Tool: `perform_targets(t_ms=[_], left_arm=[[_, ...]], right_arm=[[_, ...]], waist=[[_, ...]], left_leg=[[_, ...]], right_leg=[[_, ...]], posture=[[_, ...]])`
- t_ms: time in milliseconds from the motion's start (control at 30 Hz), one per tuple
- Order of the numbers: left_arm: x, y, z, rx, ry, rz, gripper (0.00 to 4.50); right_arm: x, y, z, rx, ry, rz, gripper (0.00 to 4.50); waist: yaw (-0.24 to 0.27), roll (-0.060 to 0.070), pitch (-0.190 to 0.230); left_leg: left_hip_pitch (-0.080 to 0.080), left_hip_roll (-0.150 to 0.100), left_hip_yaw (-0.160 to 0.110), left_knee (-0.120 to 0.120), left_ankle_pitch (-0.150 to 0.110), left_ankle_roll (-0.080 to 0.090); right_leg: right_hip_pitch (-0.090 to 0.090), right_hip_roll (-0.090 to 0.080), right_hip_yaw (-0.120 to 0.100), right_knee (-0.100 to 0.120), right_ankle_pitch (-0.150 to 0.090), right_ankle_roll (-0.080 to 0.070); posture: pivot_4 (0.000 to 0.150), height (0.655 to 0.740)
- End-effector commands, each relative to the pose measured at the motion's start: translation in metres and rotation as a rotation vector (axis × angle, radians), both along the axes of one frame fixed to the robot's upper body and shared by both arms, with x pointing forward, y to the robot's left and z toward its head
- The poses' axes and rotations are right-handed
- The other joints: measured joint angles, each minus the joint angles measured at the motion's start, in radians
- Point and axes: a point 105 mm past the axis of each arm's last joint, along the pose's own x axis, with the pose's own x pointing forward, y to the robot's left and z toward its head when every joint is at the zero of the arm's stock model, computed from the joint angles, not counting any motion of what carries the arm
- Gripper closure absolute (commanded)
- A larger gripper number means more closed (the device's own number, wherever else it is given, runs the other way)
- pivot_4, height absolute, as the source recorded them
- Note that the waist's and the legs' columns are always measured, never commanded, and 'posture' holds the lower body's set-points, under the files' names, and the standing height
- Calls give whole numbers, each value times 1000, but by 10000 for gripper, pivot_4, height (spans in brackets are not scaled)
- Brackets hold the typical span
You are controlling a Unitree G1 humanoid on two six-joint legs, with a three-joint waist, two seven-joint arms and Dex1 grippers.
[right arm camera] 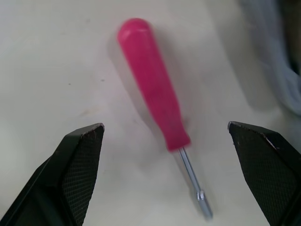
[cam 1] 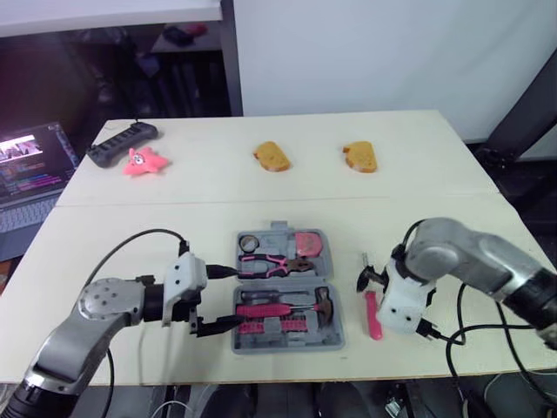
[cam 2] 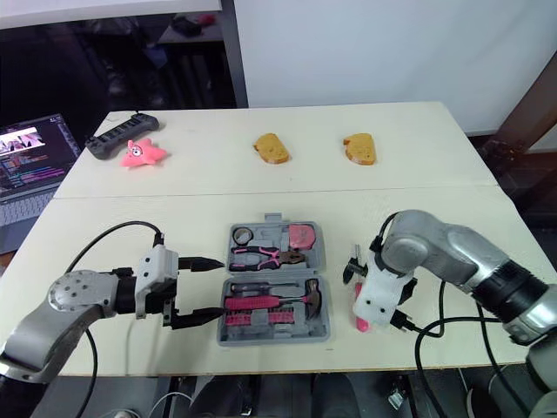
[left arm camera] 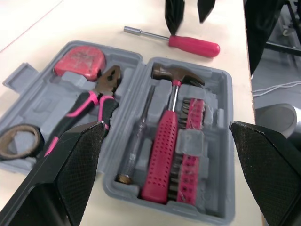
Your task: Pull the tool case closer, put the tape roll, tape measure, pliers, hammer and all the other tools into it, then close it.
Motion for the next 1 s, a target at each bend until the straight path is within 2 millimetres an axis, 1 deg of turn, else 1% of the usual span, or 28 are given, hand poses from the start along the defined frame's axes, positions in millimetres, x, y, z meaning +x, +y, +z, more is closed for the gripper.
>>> perform_targets(t_ms=[33, 133, 233, 267, 300, 333, 500, 533, 600, 700, 733, 767, 800, 833, 900, 933, 967, 1000], left_arm=[[-2, -1, 12, -15, -49, -2, 0], [-3, -1, 13, -16, -52, 8, 0], [-5, 0, 13, -18, -51, 20, 0], [-5, 1, 13, -18, -50, 27, 0], [-5, 1, 13, -17, -50, 31, 0], [-5, 1, 12, -16, -49, 33, 0], [-5, 2, 12, -17, -49, 42, 0], [-5, 2, 12, -16, -49, 43, 0], [-3, 2, 12, -16, -50, 46, 0], [-1, 0, 14, -22, -54, 47, 0], [-1, 0, 14, -25, -56, 49, 0], [0, 0, 15, -30, -60, 54, 0], [1, -1, 16, -33, -62, 58, 0], [1, 0, 16, -35, -63, 60, 0], [1, 1, 15, -35, -62, 64, 0], [1, 0, 15, -38, -62, 67, 0], [0, 0, 15, -42, -61, 70, 0], [0, -1, 15, -44, -61, 72, 0]], right_arm=[[10, -1, -6, -51, -32, 62, 277], [16, -5, -14, -97, -43, 92, 277], [15, -4, -22, -105, -20, 92, 277], [15, -2, -23, -101, -19, 93, 5483], [15, -1, -24, -97, -15, 94, 8187], [14, 0, -25, -93, -9, 88, 12566], [20, 5, -25, -57, -39, 87, 37697], [21, 6, -25, -51, -44, 86, 41542], [23, 5, -23, -46, -51, 79, 41840], [27, 0, -12, -8, -86, 45, 41840], [28, -1, -6, 9, -101, 24, 41840], [31, -4, 11, 55, -122, -42, 41840], [30, -7, 26, 105, -129, -124, 41840], [27, -9, 38, 154, -115, -212, 41840], [15, -7, 56, 263, -36, -415, 41840], [12, 3, 73, 406, 40, -614, 41840], [9, 10, 83, 511, 117, -777, 41840], [6, 15, 89, 572, 174, -883, 41840]], waist=[[7, 0, 0], [13, 0, 0], [14, 0, 0], [14, 0, 0], [15, 0, 0], [15, 0, 0], [17, -1, -1], [16, -1, -1], [15, -1, -1], [13, -1, -1], [14, -1, 0], [15, 0, 0], [17, 1, 0], [20, 2, 1], [19, 2, 1], [19, 2, 1], [15, 1, 1], [12, 1, 1]], left_leg=[[0, 0, -1, 0, 0, 0], [1, 0, -1, 0, 0, -1], [1, 0, -1, 0, 0, -1], [1, 0, -2, 0, 1, -1], [1, 0, -2, 0, 0, -1], [2, 0, -2, 0, 0, -1], [4, -1, -3, 0, 0, -1], [5, -1, -3, 0, 0, -1], [8, -1, -3, -1, 0, -1], [10, 0, -3, -1, 0, -1], [10, 0, -3, -1, 0, -1], [10, 0, -3, -1, 0, -1], [10, -1, -3, -1, 0, -1], [9, 0, -2, -1, 0, -1], [8, 0, -3, -1, 0, -1], [7, 0, -4, -1, 0, 0], [7, 1, -4, -1, 0, 0], [8, 1, -5, -1, 0, 0]], right_leg=[[0, 0, 0, 0, 0, 0], [0, 1, 0, 1, 0, -1], [0, 1, 0, 1, 0, -1], [0, 1, 0, 1, 0, -1], [1, 1, 0, 1, 0, -1], [2, 1, 0, 1, 0, -1], [4, 1, 0, 1, 0, -1], [5, 1, 0, 1, 0, -1], [7, 1, 0, 1, 0, -1], [9, 1, 0, 1, 0, -1], [9, 1, 0, 1, 0, -1], [9, 1, 0, 1, 0, -1], [8, 1, 1, 1, 0, -1], [8, 1, 1, 1, 0, -1], [7, 0, 1, 1, 0, -1], [7, 0, 1, 0, 0, -1], [7, 0, 1, 0, 0, -1], [7, 1, 1, 0, 0, -1]], posture=[[1500, 7400], [1500, 7400], [1500, 7400], [1500, 7400], [1500, 7400], [1500, 7400], [1500, 7400], [1500, 7400], [1500, 7400], [1500, 7400], [1500, 7400], [1500, 7400], [1500, 7400], [1500, 7400], [1500, 7400], [1500, 7400], [1500, 7400], [1500, 7400]])
